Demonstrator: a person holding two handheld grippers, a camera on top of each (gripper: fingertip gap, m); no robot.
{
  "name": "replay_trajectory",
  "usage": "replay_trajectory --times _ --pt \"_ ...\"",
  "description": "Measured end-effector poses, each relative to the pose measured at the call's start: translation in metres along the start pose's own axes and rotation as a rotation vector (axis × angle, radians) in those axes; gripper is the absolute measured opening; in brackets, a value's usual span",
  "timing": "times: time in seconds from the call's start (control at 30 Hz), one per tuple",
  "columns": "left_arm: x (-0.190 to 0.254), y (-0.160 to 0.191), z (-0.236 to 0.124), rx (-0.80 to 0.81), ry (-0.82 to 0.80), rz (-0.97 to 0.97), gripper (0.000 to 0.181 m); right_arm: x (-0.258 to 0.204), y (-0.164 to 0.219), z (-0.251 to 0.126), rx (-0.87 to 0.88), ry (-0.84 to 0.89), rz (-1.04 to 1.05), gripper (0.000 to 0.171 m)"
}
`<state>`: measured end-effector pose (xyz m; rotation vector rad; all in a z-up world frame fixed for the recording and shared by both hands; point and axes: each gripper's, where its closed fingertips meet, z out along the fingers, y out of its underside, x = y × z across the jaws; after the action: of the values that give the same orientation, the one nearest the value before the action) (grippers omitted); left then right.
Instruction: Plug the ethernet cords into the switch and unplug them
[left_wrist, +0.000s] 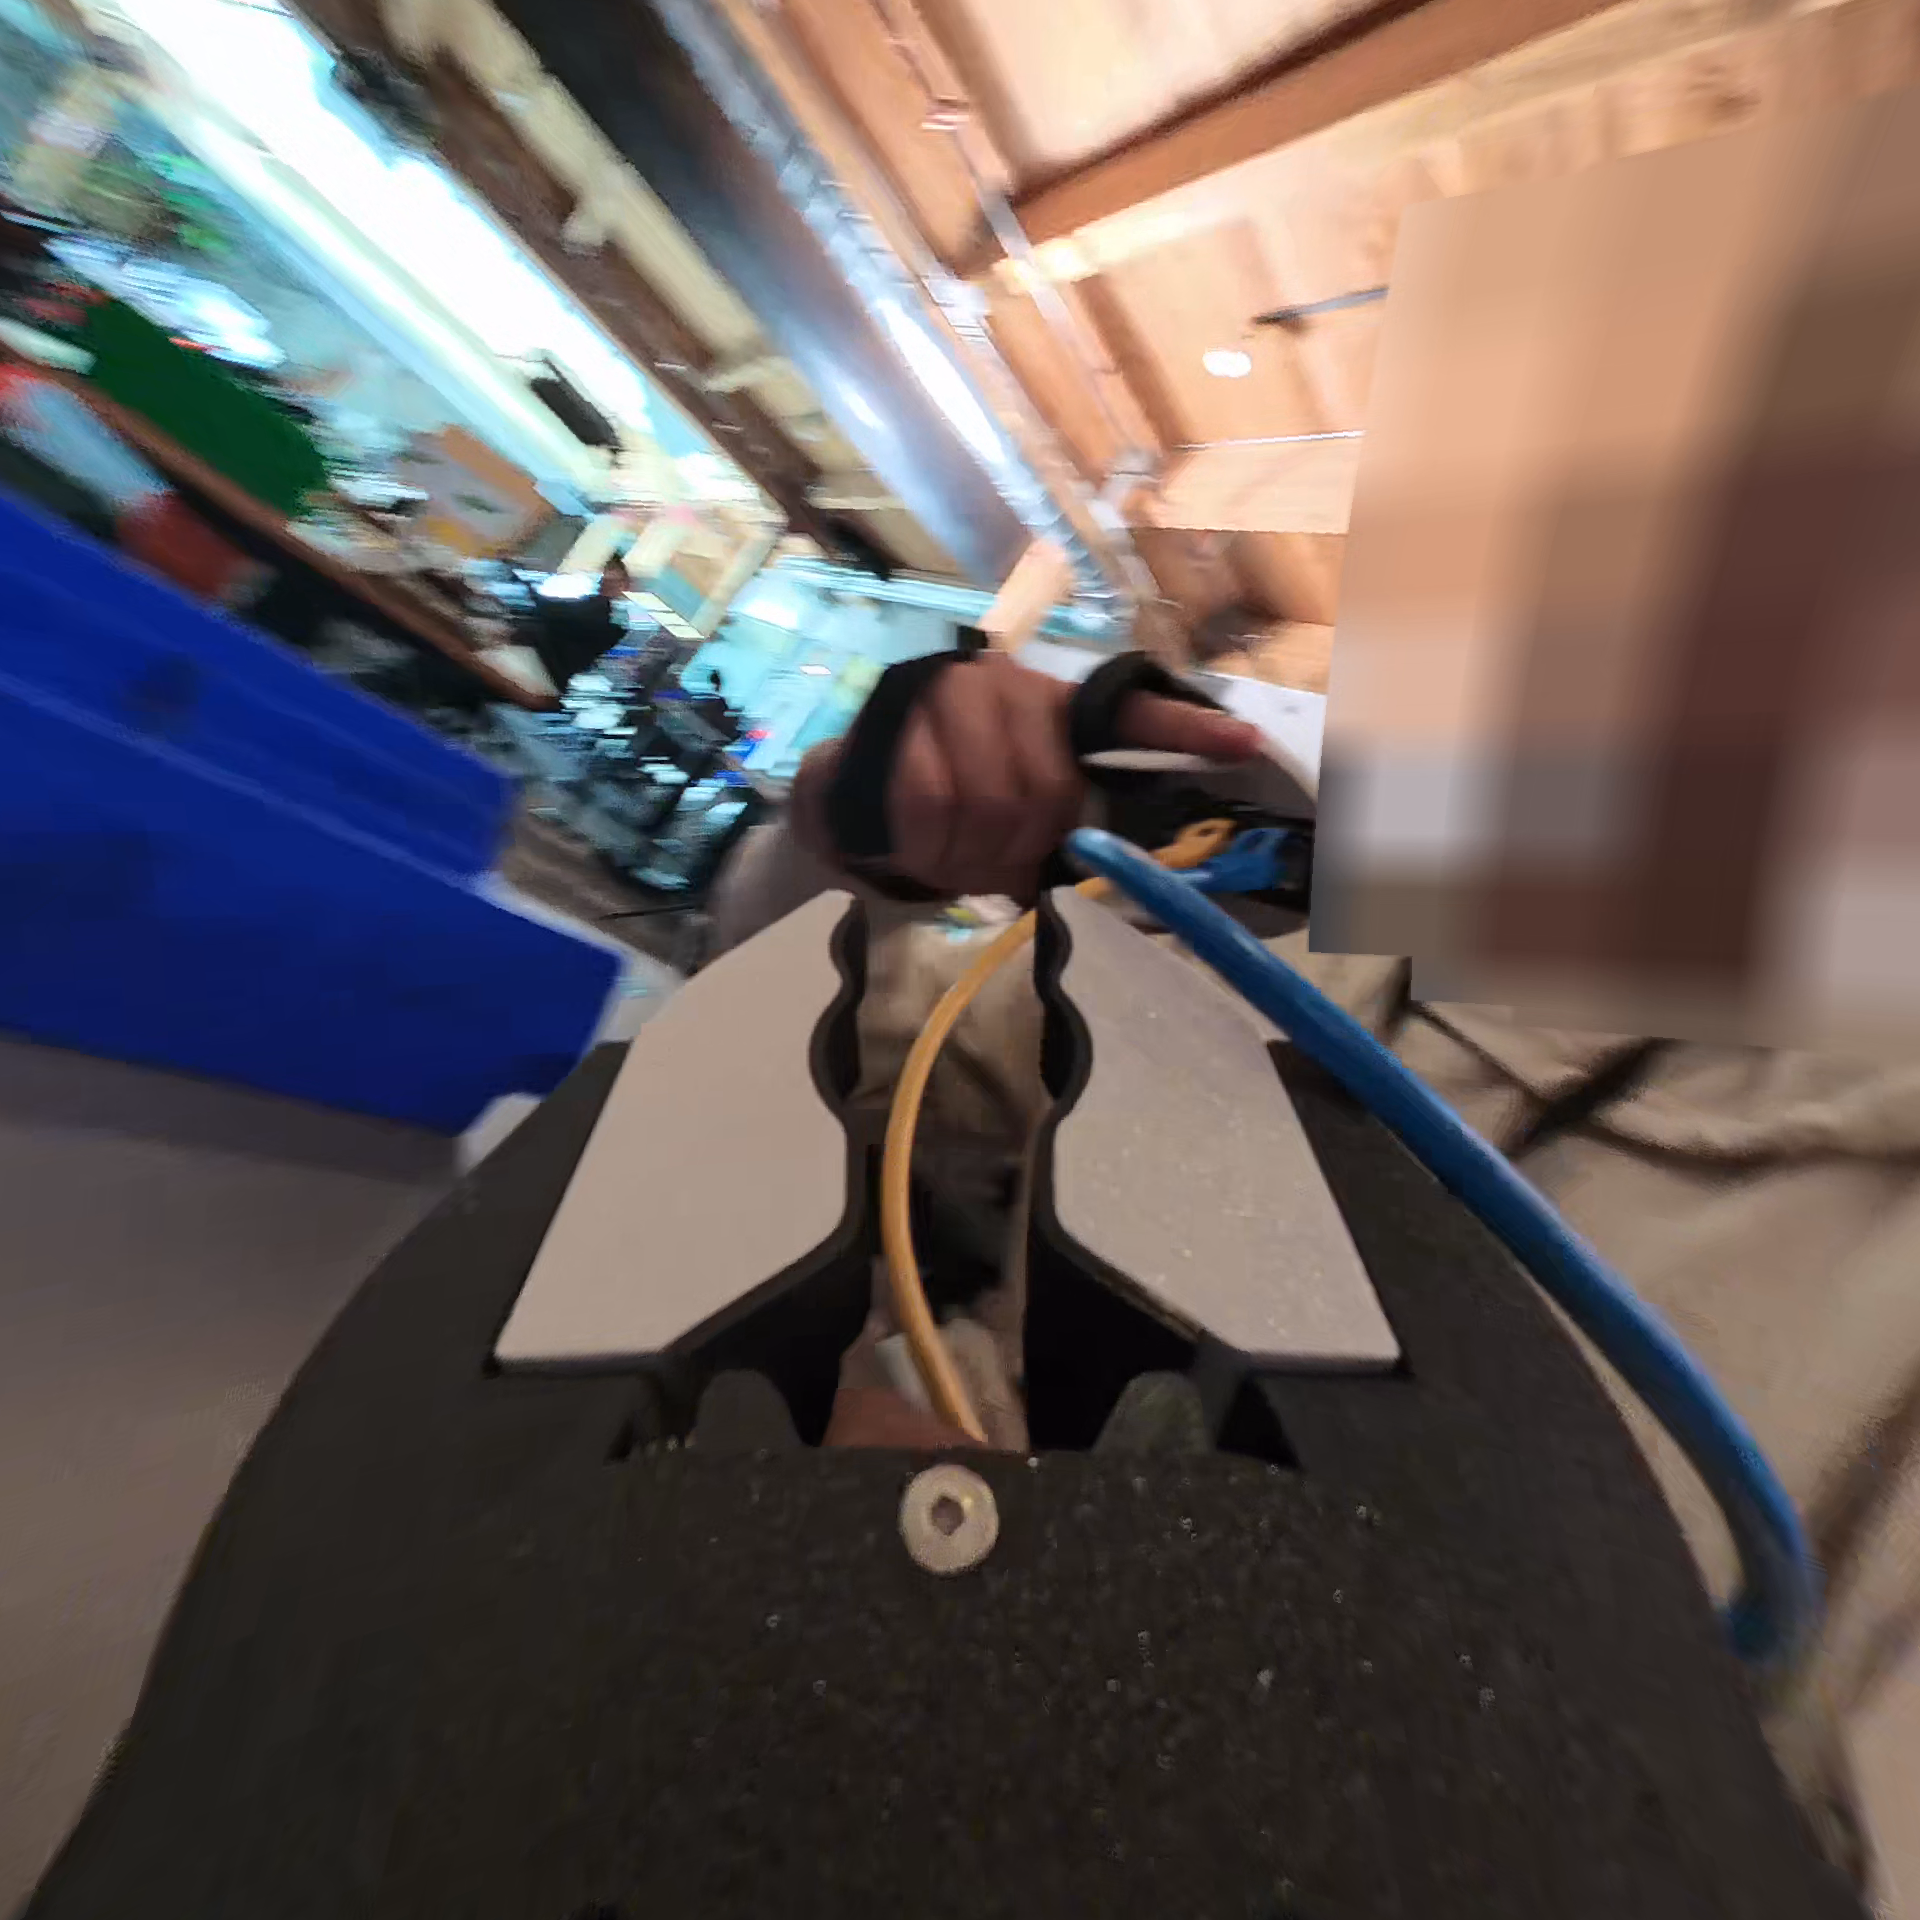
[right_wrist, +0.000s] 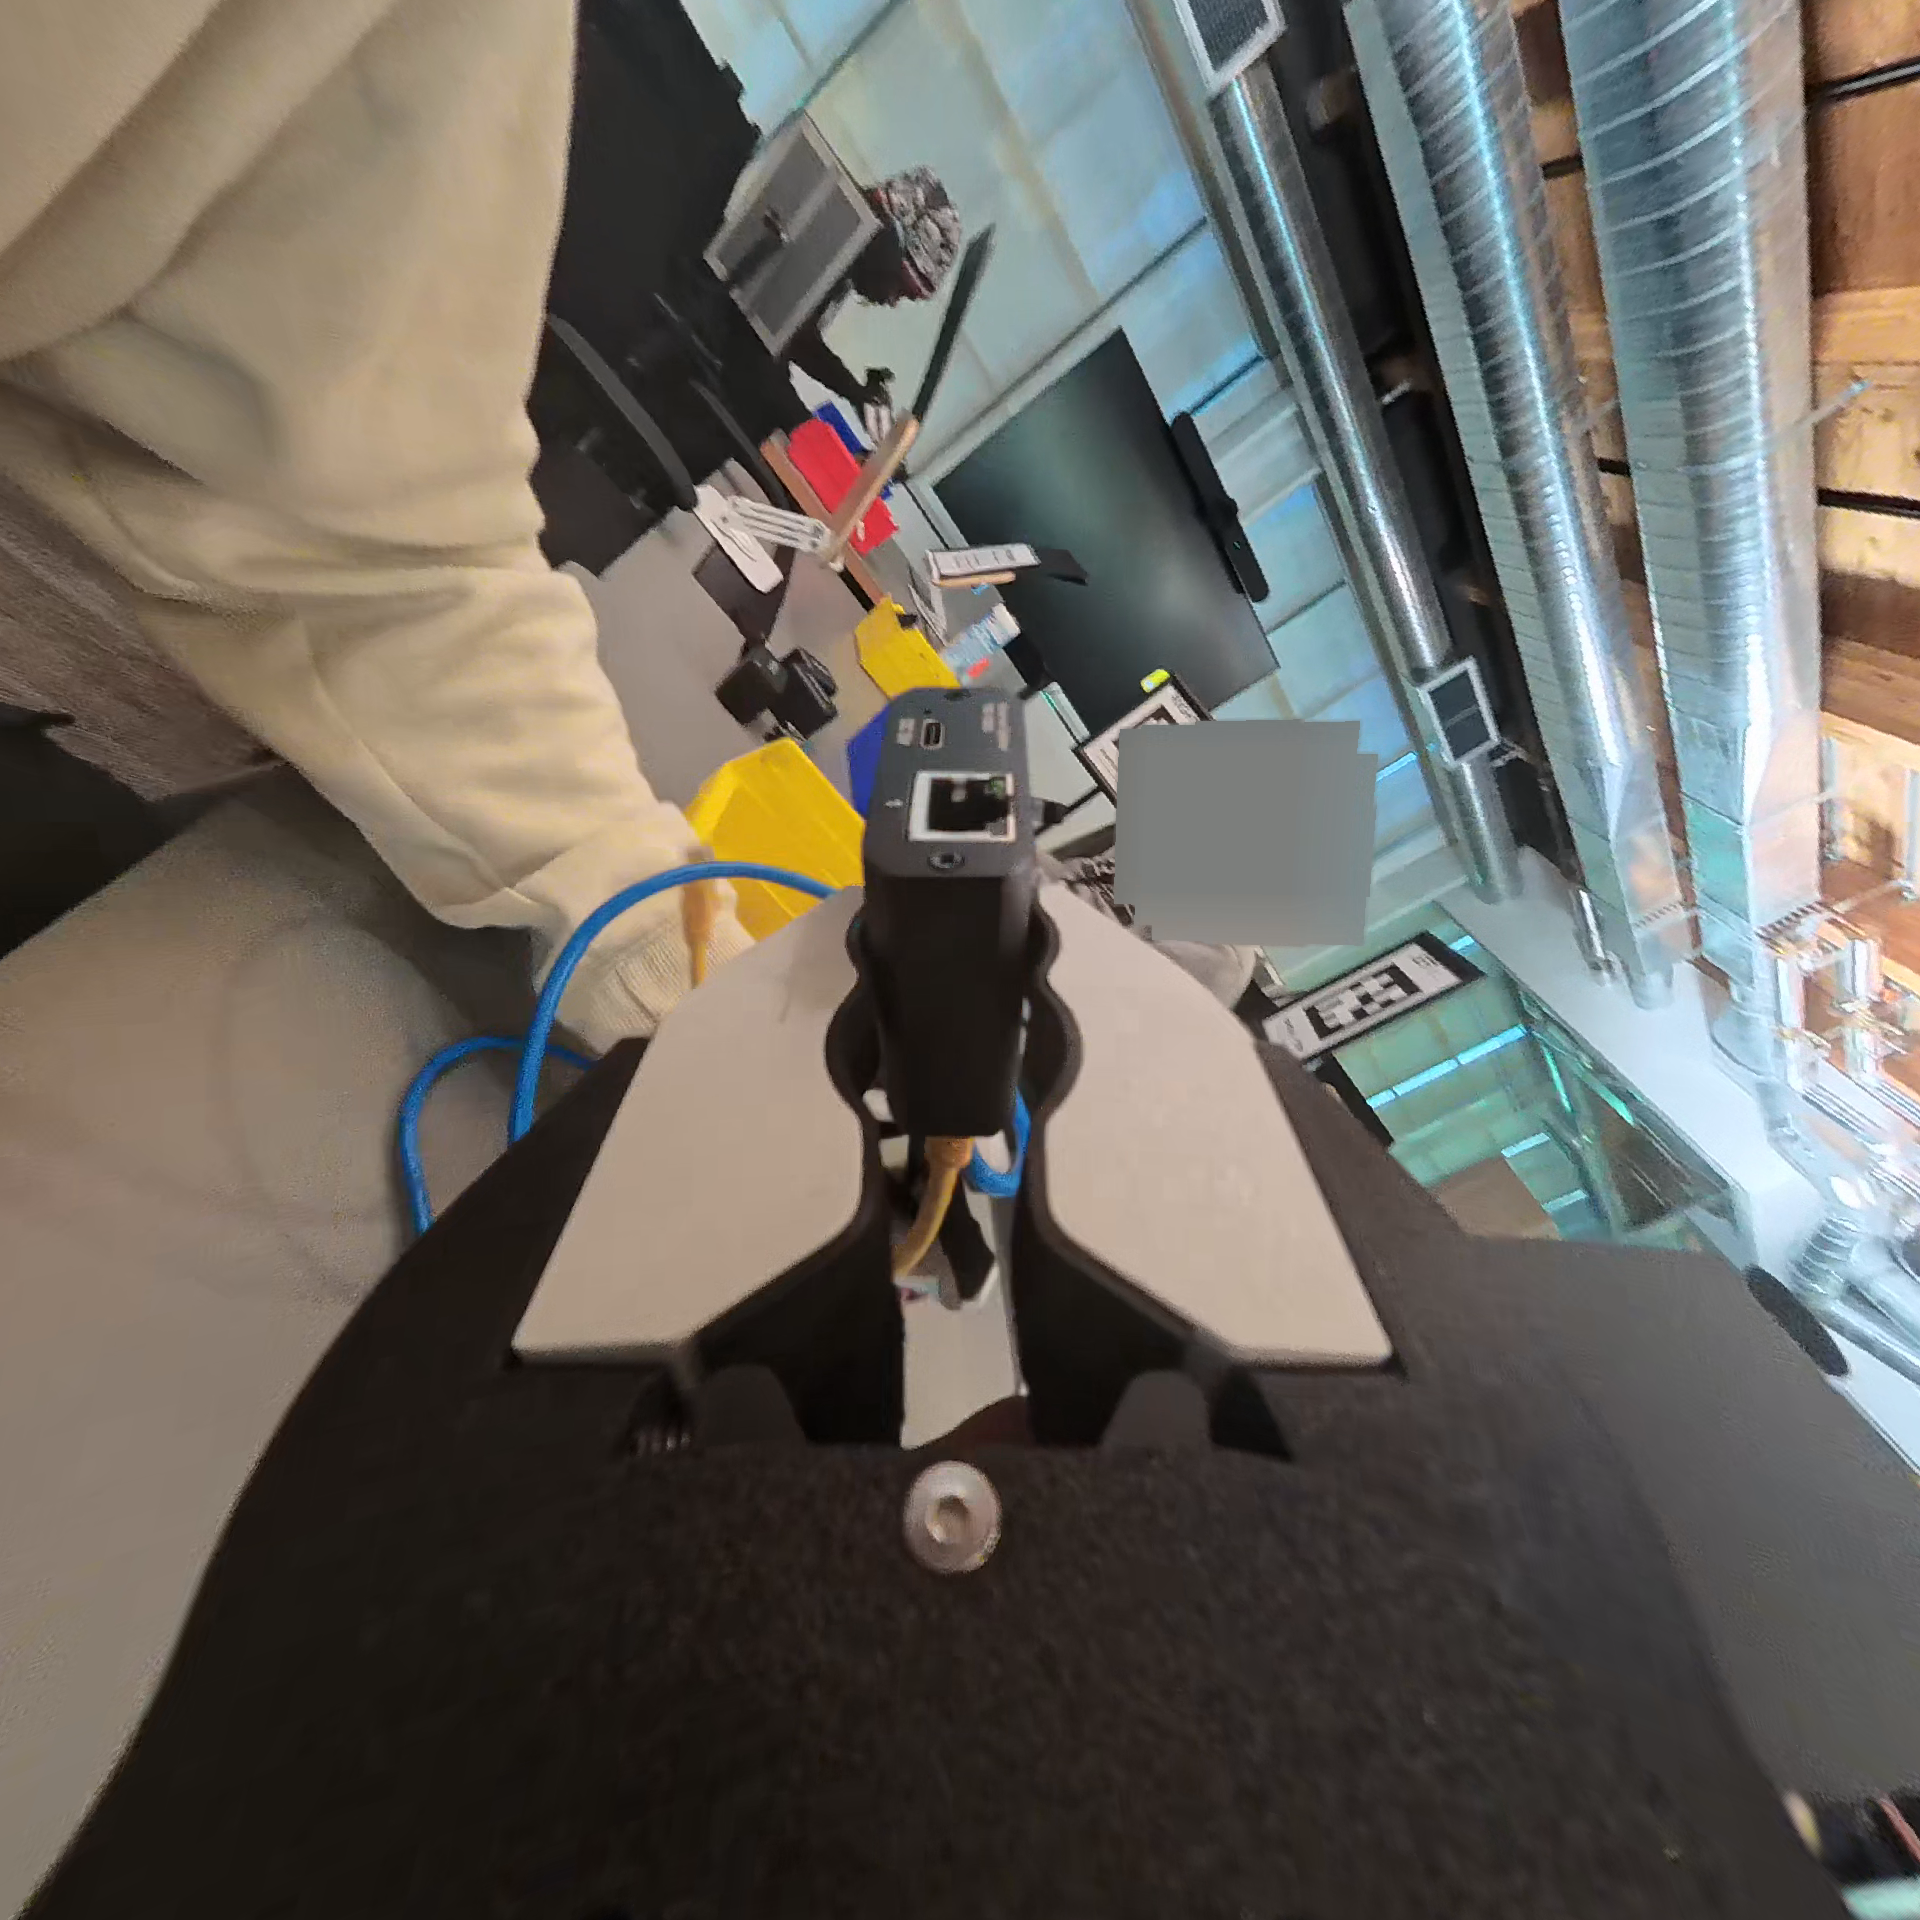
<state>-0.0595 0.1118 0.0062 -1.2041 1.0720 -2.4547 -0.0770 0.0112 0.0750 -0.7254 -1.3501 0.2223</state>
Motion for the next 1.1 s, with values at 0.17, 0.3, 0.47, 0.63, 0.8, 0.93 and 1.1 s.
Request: replay_trajectory --times 0.17,0.3,0.47,0.63,0.8,0.93,1.1 --pt "-0.059 -0.051 -0.076 0.210 -0.484 0.012 0.026 0.021 0.014 -0.020 -0.185 0.063 -0.064 0.024" --pt "-0.056 -0.081 -0.132 0.321 -0.862 0.248 0.024 0.036 0.060 -0.019 -0.425 0.168 -0.129 0.024" --pt "-0.009 -0.084 -0.149 0.313 -1.048 0.330 0.026 0.030 0.139 0.014 -0.753 0.338 -0.134 0.024" --pt "0.032 -0.014 -0.182 0.239 -1.458 0.390 0.027 -0.053 0.228 0.045 -0.914 0.213 -0.186 0.024" --pt "0.040 0.100 -0.214 0.067 -1.790 0.405 0.027 -0.071 0.257 0.034 -0.898 0.278 -0.248 0.024" --pt "0.027 0.104 -0.211 0.024 -1.839 0.402 0.034 -0.064 0.251 0.028 -0.844 0.340 -0.218 0.024" --pt "-0.013 0.068 -0.227 -0.088 -1.993 0.406 0.041 -0.066 0.250 0.030 -0.814 0.344 -0.152 0.023"
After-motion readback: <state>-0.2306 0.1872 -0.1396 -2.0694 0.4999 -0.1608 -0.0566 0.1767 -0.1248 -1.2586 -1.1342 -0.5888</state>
